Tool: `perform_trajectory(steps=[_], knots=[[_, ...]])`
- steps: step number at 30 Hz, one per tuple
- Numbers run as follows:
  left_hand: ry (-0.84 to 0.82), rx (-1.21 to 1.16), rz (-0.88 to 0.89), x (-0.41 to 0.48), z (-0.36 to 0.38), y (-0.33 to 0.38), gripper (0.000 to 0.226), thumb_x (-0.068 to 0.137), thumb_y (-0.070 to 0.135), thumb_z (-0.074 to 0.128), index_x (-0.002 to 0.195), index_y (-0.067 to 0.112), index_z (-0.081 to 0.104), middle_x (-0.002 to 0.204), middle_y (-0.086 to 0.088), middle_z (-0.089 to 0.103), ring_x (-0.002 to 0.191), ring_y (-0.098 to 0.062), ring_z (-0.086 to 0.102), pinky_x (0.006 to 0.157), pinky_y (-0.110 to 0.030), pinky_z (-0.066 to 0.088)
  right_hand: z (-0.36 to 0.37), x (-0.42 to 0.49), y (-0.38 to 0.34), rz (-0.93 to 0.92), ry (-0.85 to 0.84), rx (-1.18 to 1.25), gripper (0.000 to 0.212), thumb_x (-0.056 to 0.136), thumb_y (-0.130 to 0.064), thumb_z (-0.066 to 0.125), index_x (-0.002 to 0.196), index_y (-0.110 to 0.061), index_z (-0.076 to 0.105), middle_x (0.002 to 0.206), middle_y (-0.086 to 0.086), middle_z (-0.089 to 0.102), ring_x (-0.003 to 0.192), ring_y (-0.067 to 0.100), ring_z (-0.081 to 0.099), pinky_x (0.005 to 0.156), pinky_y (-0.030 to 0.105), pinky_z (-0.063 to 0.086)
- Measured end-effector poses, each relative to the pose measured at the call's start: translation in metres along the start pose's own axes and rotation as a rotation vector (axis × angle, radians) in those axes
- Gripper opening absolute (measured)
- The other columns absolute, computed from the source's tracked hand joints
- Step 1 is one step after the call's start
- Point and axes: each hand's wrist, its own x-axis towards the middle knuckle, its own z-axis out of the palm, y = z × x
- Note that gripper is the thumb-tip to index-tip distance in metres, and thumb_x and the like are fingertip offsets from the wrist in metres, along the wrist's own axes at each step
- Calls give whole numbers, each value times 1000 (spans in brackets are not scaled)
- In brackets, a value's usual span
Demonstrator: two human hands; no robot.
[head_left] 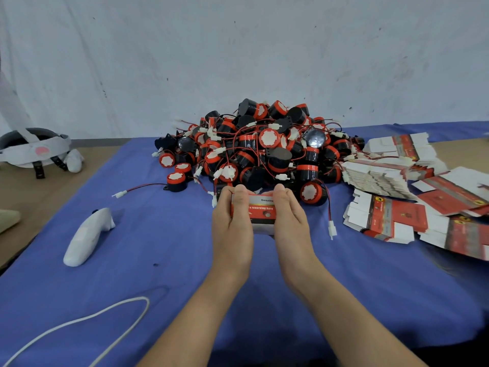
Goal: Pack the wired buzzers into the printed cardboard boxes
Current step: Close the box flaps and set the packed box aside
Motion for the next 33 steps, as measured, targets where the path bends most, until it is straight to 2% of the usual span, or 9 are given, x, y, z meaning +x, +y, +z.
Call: perform_trajectory(steps=[4,9,13,16,20,26,30,33], knots=[[35,20,32,1,0,1,27,107,29,45,85,20,59,78,6,67,72,-5,66,60,-16,50,3,-1,-2,-54,4,-9,30,107,-35,44,93,-17,63,77,-12,71,72,-2,68,61,11,50],[75,-24,81,-5,5,6,25,95,39,45,79,33,63,85,3,69,79,-12,69,61,-21,54,8,-7,-4,-217,49,14,27,106,-24,45,84,-19,61,78,-8,68,73,2,66,62,16,51],[150,-111,39,-6,8,8,31,97,29,45,74,30,66,77,6,68,71,-7,67,57,-17,51,13,-11,-3,-337,53,28,16,94,-25,49,91,-27,65,90,-6,69,85,10,69,67,23,54],[177,-126,9,-2,5,9,42,102,22,44,68,32,66,71,6,68,67,-8,67,56,-20,52,15,-13,0,-304,26,-9,16,93,-27,51,100,-30,65,95,-5,72,87,12,72,68,23,56],[207,-105,-9,0,5,8,46,102,17,45,63,30,65,64,8,66,61,-5,64,52,-18,49,16,-11,4,-233,43,-44,15,95,-25,49,92,-25,64,88,-4,72,82,9,71,65,19,54],[176,-124,-51,-1,11,7,44,102,18,46,65,29,66,66,6,66,63,-6,66,52,-19,50,14,-10,4,-231,138,-83,20,101,-25,43,93,-22,61,88,1,72,83,15,71,66,27,56],[171,-124,-78,1,12,8,44,102,19,47,65,30,69,66,6,68,63,-8,68,52,-20,51,13,-11,5,-228,157,-89,22,105,-22,42,94,-21,61,88,-4,72,82,9,71,64,19,54],[166,-123,-88,2,12,8,43,102,18,47,65,28,68,67,5,69,64,-9,69,52,-20,51,12,-10,5,-223,148,-97,22,105,-22,42,94,-22,60,88,-5,72,81,9,71,64,19,53]])
